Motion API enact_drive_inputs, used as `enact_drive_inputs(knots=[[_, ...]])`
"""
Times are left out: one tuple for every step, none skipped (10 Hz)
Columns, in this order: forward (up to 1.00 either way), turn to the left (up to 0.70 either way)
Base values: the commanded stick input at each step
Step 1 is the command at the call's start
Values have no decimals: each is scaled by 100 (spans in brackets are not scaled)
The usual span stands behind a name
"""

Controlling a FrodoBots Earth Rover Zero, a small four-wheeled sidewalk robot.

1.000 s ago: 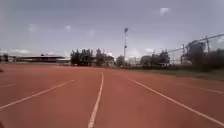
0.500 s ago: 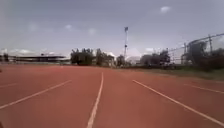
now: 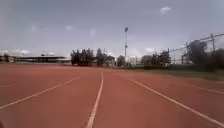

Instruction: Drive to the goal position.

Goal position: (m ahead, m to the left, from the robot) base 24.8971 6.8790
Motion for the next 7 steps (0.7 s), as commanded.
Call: enact_drive_inputs(knots=[[45, 0], [45, 0], [45, 0], [45, 0], [45, 0], [45, 0], [45, 0]])
